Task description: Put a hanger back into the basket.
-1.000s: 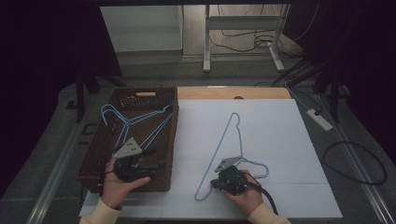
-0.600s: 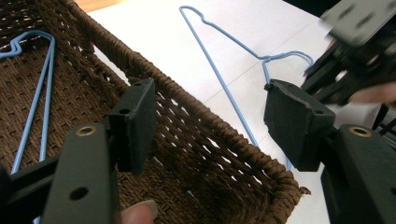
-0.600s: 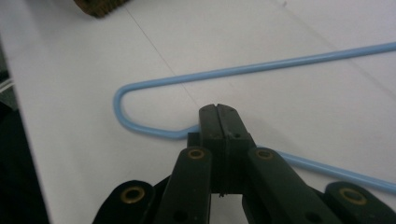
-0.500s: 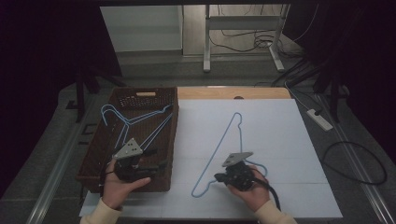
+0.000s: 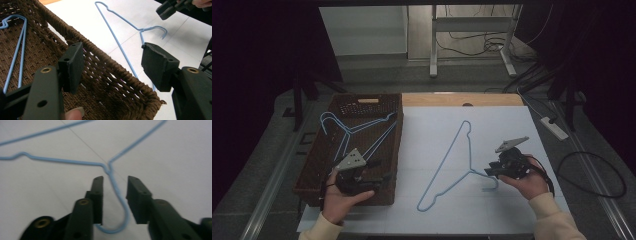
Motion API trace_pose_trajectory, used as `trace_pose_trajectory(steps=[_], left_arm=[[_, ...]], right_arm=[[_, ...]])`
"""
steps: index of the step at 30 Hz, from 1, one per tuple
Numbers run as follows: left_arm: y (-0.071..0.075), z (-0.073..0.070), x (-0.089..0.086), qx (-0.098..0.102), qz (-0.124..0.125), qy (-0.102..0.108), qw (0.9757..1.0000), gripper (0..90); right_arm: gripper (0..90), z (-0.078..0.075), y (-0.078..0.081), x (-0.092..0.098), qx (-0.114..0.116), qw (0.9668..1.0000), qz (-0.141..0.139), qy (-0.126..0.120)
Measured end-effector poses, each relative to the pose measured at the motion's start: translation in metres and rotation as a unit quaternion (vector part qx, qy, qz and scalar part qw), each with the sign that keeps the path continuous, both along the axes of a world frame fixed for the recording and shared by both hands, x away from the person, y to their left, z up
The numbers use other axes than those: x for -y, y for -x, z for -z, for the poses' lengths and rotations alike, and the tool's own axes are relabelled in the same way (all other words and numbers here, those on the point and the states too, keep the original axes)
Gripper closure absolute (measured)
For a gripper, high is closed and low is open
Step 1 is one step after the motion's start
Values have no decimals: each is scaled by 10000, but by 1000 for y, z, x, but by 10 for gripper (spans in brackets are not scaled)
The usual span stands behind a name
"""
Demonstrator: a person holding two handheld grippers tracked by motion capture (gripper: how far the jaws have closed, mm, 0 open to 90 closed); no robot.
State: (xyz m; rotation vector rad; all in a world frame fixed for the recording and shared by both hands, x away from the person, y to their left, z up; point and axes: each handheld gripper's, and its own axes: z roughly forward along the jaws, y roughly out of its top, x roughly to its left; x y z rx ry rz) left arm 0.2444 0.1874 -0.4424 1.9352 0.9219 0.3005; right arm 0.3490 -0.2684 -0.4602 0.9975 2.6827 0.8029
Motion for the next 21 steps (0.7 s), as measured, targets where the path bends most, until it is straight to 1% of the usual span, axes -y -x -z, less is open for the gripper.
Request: trace_pose_trajectory(steps=[1,3,4,5,7,9,11,12,15,17,18,20,21], left_arm=[[0,0,0,-1,-2,5,10000,361],[0,0,-1,-1,-6,12,10000,361],[0,0,-1,1,-6,14,10000,361],[0,0,-1,0,-5,11,10000,361],[0,0,-1,1,-5,11,10000,361],[0,0,-1,2,6,1,10000,361],[0,0,0,1,10,-10,10000,361],[0,0,0,1,11,-8,10000,361],[0,0,0,3,12,0,10000,361],[0,0,0,5,11,-3,10000,361],[0,0,0,8,13,-4,10000,361],[0,0,0,13,16,-2,10000,361],[0,0,0,12,14,0,10000,361]], right_arm=[[596,2,-4,0,-72,9999,-50,74],[556,4,-11,0,-130,9993,-133,309],[532,6,-16,-1,-224,9986,-246,421],[522,7,-19,-2,-338,9978,-298,493],[513,10,-24,-5,-462,9954,-471,700],[496,13,-28,-10,-565,9919,-656,929],[496,15,-30,-13,-671,9890,-787,1055],[498,16,-31,-14,-726,9863,-884,1187],[536,19,-33,-17,-727,9818,-1008,1433],[568,22,-34,-17,-740,9796,-1052,1544],[589,24,-34,-18,-845,9769,-1121,1608],[616,26,-34,-19,-891,9741,-1202,1697],[631,27,-34,-20,-893,9721,-1276,1756]])
